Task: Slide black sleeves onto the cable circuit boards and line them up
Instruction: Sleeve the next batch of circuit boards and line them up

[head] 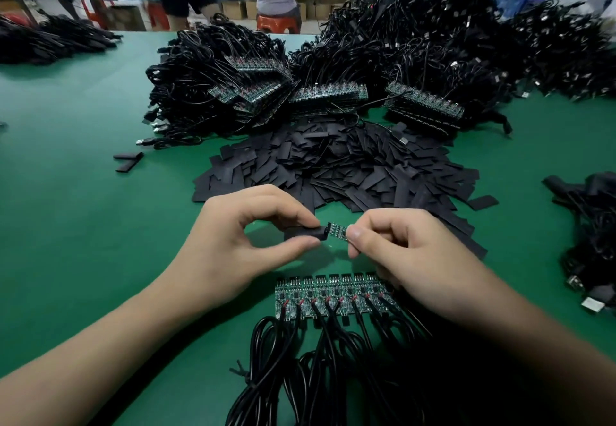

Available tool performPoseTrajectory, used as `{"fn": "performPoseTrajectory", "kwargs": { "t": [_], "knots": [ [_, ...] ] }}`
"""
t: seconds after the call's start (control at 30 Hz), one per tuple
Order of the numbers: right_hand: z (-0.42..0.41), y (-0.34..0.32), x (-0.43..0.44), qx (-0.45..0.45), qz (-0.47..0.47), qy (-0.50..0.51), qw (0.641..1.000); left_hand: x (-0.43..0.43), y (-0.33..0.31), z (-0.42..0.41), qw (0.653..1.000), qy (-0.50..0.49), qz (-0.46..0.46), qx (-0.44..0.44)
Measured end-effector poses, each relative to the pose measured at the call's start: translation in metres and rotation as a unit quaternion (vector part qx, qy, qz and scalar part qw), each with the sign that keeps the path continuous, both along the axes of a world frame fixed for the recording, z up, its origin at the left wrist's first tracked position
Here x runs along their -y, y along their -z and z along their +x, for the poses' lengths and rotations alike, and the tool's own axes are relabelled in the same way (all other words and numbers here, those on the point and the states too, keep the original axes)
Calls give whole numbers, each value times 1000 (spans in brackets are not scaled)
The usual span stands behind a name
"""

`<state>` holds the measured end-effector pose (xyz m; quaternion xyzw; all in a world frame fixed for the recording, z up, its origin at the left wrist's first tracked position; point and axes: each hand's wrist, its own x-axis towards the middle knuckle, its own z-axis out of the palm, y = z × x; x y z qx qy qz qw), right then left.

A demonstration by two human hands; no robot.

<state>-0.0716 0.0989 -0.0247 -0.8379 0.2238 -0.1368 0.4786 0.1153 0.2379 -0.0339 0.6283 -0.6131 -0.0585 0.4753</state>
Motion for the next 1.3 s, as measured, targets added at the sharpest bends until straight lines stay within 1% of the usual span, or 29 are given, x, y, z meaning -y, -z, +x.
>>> {"fn": "performPoseTrajectory", "kwargs": {
  "t": [0.17, 0.27, 0.37, 0.43, 0.53, 0.63, 0.83, 1.03, 1.3],
  "knots": [
    [0, 1, 0, -8, -13, -5, 1000, 0, 2, 2, 1000, 5, 5, -4],
    [-1, 1, -1, -13, -51, 1, 999, -2, 3, 3, 1000, 4, 13, 18],
    [-1, 3, -3, -35, -117, -5, 993, -3, 3, 4, 995, 18, 17, 96],
    [-1, 4, -4, -46, -131, -10, 990, -4, 2, 3, 987, 38, 16, 152],
    [-1, 5, 1, -35, -64, -7, 997, -4, 0, 4, 980, 45, -1, 195],
    [-1, 7, 5, -30, -7, -4, 1000, -4, -1, 5, 976, 45, -7, 214],
    [0, 10, 6, -27, 10, -3, 1000, -5, -3, 6, 969, 45, -2, 242],
    [0, 6, 4, -34, 6, -10, 999, -5, -2, 6, 967, 63, 4, 246],
    [1, 4, -3, -22, -49, -8, 999, -3, 4, -2, 984, 10, 6, 177]
  ]
}}
